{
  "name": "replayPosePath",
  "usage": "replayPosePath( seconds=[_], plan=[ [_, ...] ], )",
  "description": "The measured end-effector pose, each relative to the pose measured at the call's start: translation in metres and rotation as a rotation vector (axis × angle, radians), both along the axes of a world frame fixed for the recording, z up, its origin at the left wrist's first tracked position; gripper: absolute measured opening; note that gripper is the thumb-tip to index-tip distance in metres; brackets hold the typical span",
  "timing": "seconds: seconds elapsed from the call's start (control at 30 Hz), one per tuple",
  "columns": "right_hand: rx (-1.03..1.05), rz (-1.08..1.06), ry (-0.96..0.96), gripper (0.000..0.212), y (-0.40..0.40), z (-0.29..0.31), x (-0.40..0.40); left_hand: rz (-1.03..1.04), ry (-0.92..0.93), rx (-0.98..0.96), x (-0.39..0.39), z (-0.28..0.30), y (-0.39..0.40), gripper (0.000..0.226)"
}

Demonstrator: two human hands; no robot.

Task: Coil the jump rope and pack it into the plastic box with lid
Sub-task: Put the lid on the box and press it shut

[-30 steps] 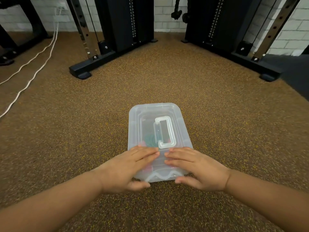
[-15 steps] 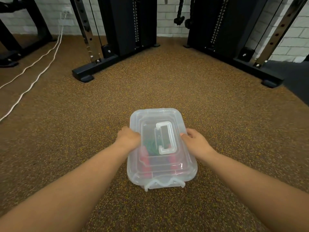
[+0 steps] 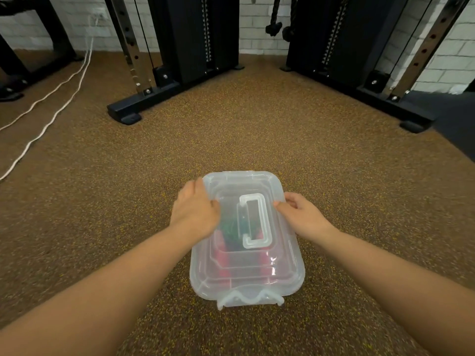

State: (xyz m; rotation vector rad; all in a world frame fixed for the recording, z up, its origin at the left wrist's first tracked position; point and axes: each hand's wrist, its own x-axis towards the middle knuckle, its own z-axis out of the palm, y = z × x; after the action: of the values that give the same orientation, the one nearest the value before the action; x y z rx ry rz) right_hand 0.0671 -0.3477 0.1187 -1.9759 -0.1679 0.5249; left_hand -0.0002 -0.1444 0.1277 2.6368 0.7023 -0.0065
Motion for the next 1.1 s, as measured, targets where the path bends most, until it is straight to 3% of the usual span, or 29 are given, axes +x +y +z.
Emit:
replayPosePath(
  seconds=[0.1,0.2,0.37,0.5,0.7,0.83,0.97,1.1],
  plan=[
    [0.041,-0.057,-0.028,0.027,0.013,0.0,0.015,-0.273,-0.046,0.133,0.008,-0.006,-0.018,0.063],
    [0.011,-0.116,-0.006,0.043,0.023,-0.006,0.032,-0.38,0.015,0.147,0.016,-0.017,-0.032,0.066],
    [-0.003,-0.09,0.091,0.049,0.037,-0.015,0.063,-0.403,0.03,0.235,0.015,-0.028,-0.036,0.068],
    [-0.035,-0.077,0.265,0.085,0.048,-0.024,0.09,-0.399,-0.004,0.236,0.016,-0.026,-0.037,0.067],
    [0.059,0.057,0.415,0.061,0.068,-0.024,0.126,-0.397,-0.04,0.21,0.015,-0.024,-0.037,0.07],
    [0.069,0.2,0.43,0.058,0.07,-0.027,0.134,-0.395,-0.05,0.216,0.016,-0.025,-0.037,0.071],
    [0.222,0.208,0.285,0.047,0.071,-0.03,0.132,-0.391,-0.079,0.222,0.017,-0.026,-0.038,0.072],
    [0.041,0.386,-0.027,0.04,0.069,-0.027,0.127,-0.392,-0.073,0.232,0.017,-0.025,-0.039,0.071]
  ],
)
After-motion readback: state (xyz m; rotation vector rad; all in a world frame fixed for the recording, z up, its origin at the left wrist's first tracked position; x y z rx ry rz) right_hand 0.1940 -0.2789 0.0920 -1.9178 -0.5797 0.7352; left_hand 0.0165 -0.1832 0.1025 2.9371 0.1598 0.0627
